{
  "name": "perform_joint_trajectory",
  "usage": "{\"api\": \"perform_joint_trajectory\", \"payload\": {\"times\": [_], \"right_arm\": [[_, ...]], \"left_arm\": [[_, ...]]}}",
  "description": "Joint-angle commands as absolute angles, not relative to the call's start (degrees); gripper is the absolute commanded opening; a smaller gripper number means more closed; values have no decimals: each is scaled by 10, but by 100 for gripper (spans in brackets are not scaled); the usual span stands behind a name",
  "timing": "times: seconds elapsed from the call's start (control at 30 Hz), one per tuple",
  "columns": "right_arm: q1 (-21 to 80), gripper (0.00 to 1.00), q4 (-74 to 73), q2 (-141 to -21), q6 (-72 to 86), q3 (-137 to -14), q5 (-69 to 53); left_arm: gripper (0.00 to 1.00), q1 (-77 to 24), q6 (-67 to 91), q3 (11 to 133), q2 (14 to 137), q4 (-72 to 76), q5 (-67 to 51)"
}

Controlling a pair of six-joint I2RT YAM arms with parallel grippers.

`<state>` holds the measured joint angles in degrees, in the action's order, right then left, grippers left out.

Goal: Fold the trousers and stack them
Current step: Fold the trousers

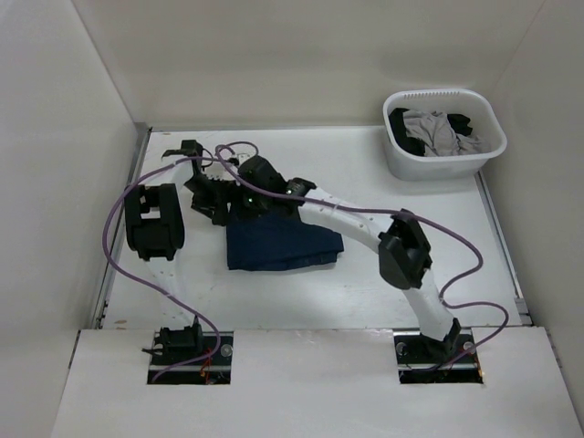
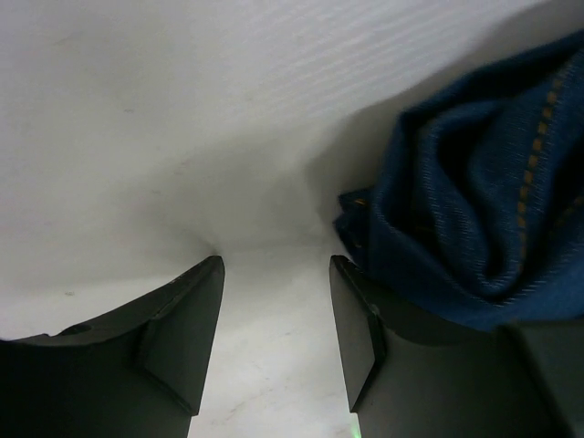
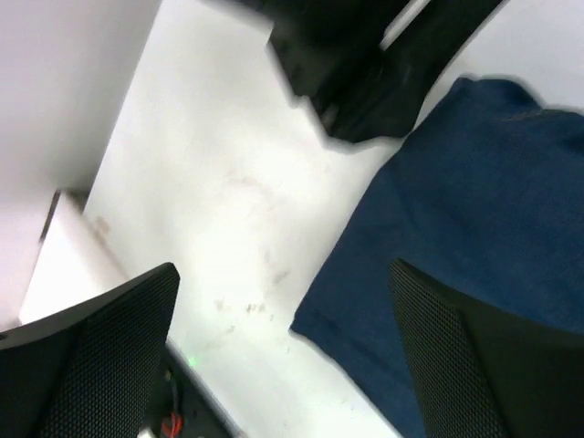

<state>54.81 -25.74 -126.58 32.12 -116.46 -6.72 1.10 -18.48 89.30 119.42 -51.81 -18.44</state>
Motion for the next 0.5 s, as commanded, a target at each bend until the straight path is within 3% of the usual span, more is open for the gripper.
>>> {"api": "perform_joint_trajectory", "payload": {"times": [0.0, 0.2, 0.47], "right_arm": [[554, 100, -109, -1123, 287, -1068, -107], [412, 100, -131, -915, 387, -741, 26], [308, 100, -85, -908, 402, -540, -18]], "left_arm": [[49, 46, -195, 910, 1207, -493, -157], [52, 63, -196, 942, 1123, -532, -181], [50, 2, -188, 854, 1078, -539, -213]]}}
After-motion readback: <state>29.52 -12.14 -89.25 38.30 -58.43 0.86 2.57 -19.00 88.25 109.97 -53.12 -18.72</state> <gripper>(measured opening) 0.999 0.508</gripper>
